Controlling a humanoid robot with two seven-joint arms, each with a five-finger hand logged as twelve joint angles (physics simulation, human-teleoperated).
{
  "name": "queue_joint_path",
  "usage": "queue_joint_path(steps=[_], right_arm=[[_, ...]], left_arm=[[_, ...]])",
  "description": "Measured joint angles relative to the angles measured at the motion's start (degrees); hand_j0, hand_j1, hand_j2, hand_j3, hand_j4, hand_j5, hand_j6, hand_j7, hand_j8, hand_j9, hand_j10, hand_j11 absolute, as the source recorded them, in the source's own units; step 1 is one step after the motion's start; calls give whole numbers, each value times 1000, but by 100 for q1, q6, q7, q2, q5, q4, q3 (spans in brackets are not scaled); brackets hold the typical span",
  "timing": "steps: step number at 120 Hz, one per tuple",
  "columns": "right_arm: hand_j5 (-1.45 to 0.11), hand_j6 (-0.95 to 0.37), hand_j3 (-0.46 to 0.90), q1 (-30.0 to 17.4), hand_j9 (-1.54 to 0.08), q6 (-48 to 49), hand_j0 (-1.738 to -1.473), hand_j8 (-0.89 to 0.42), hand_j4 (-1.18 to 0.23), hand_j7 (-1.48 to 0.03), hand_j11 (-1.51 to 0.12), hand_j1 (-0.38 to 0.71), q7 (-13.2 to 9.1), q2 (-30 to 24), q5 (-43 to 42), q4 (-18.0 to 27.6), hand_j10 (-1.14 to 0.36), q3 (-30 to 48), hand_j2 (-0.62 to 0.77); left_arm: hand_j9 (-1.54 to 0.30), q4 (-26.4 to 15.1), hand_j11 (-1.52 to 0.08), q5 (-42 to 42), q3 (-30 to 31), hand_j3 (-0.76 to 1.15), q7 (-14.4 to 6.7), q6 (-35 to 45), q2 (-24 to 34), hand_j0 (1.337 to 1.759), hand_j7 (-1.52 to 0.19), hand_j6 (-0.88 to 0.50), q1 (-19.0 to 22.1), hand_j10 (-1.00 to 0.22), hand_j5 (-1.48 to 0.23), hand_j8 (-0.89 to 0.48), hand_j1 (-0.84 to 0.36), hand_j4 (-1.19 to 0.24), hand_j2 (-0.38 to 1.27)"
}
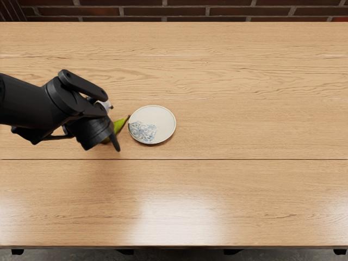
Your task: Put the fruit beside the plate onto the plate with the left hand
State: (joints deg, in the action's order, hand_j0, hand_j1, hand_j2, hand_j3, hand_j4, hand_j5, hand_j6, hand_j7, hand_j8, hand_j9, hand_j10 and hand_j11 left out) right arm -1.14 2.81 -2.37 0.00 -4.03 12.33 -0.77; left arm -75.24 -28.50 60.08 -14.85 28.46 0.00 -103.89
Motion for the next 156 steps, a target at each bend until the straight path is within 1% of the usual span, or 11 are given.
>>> queue_joint_path(steps=[34,43,84,109,156], right_arm=[[-19,-15,0,0,-19,0,-1658,-15,-15,-19,-19,-331,0,0,2,1,-15,-1,-3],[-19,-15,0,0,-20,0,-1658,-15,-15,-20,-20,-331,0,0,1,2,-15,-1,-3],[-20,-15,0,0,-20,0,-1658,-15,-15,-20,-20,-331,0,0,3,2,-15,0,-3],[-19,-15,0,0,-19,0,-1658,-15,-15,-19,-19,-331,0,0,0,2,-15,0,-3],[-19,-15,0,0,-19,0,-1658,-15,-15,-19,-19,-331,0,0,2,1,-15,0,-3]], left_arm=[[-233,11,-233,60,5,0,0,9,0,1658,-233,-180,9,-179,-233,-180,134,-179,36],[-245,32,-245,89,8,0,0,10,0,1658,-245,-189,67,-189,-245,-189,123,-189,38],[-286,93,-286,158,44,0,-5,31,0,1658,-286,-221,97,-220,-286,-221,85,-220,44],[-303,96,-303,160,71,0,-8,244,0,1658,-303,-233,114,-233,-303,-233,70,-233,47],[-336,110,-336,187,99,0,-9,324,0,1658,-336,-259,248,-259,-336,-259,39,-259,52]])
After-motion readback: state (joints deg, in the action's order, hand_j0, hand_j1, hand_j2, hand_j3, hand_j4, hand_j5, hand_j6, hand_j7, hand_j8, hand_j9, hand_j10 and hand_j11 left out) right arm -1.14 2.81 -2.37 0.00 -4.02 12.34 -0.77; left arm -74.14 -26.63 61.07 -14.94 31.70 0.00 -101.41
